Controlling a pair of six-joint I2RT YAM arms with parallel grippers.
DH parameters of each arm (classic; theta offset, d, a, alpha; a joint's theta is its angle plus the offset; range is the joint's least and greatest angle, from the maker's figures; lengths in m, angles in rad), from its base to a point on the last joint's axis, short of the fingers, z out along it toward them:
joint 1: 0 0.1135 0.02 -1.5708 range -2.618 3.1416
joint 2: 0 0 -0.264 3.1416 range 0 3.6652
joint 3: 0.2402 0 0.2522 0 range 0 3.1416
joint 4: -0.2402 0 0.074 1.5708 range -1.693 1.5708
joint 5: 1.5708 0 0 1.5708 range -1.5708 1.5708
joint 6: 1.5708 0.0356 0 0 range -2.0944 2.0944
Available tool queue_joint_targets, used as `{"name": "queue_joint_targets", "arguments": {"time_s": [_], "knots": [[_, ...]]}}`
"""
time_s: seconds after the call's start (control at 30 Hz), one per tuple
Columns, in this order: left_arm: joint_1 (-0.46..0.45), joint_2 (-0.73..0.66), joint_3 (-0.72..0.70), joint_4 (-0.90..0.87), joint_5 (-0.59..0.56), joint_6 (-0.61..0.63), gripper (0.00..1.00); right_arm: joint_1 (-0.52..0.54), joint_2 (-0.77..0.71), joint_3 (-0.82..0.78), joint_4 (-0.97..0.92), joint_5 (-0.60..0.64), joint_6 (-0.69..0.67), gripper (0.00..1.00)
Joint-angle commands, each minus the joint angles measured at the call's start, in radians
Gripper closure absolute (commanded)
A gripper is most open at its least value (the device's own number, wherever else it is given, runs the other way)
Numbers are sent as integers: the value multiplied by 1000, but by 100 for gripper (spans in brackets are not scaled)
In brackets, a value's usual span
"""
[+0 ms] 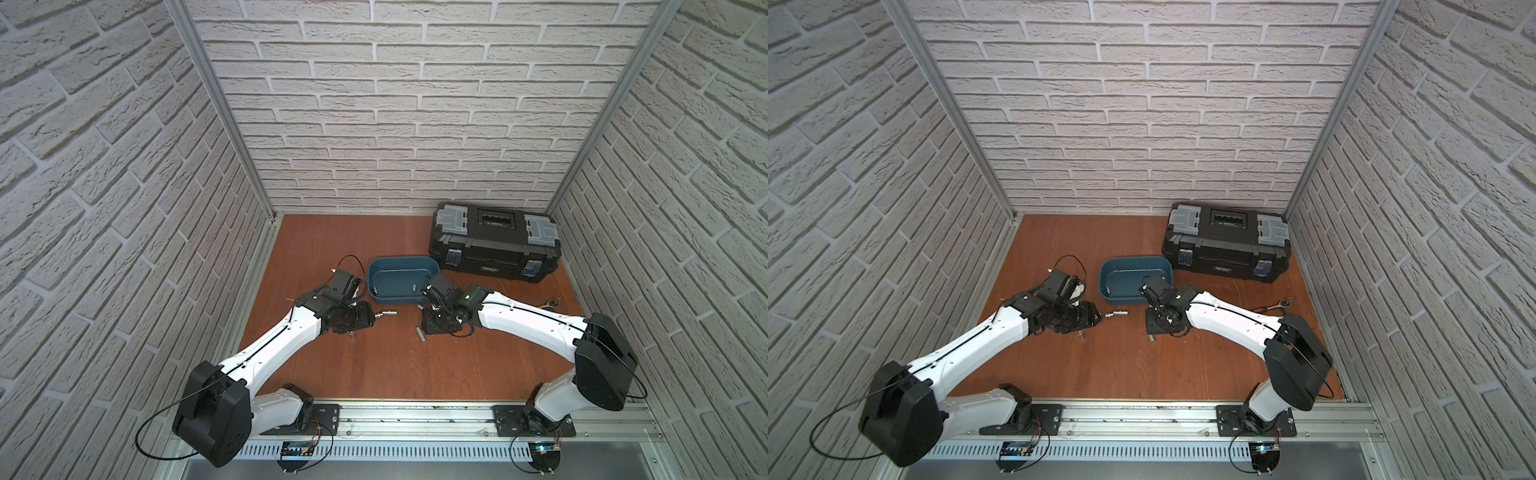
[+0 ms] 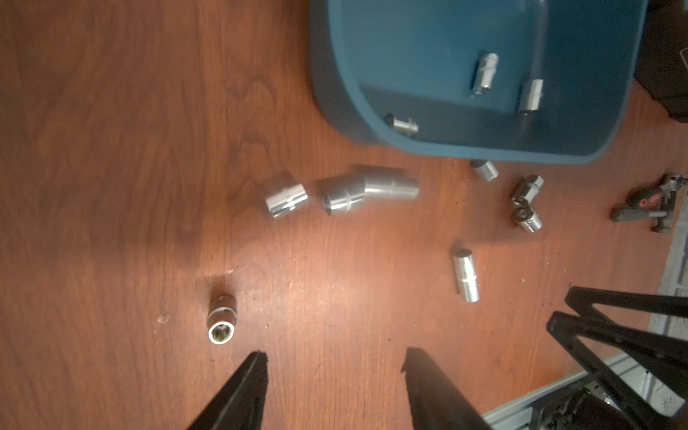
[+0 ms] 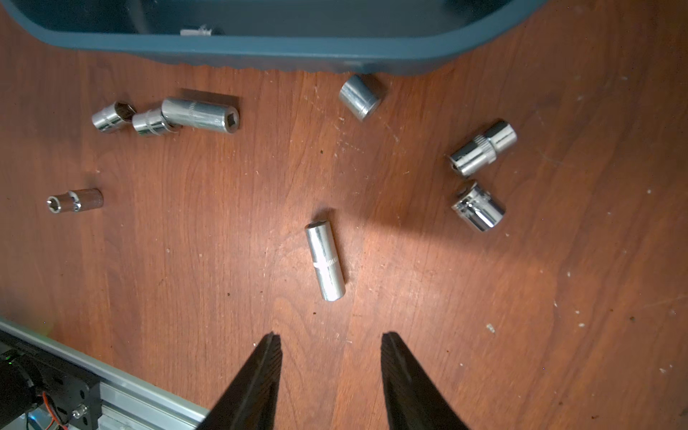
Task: Put the socket on the desktop into the storage box
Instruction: Pick up the socket head from the center of the board.
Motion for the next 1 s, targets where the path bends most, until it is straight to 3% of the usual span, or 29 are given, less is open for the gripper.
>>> {"name": "queue_joint_targets", "arguments": {"time_s": [0.0,0.3,0.57,0.97], "knots": [[-2,-48,-46,53,13,-28,36,4,27,39,15,-3,-6,52],[-6,-103,-105,60,36,-26,35,14,84,58,22,3,7,53],[-32,-103,-94,74,37,-27,32,10,50,57,-7,46,42,50],[-85,-67,-50,116,19,-39,30,-111,-39,-45,-13,103,119,46]]}}
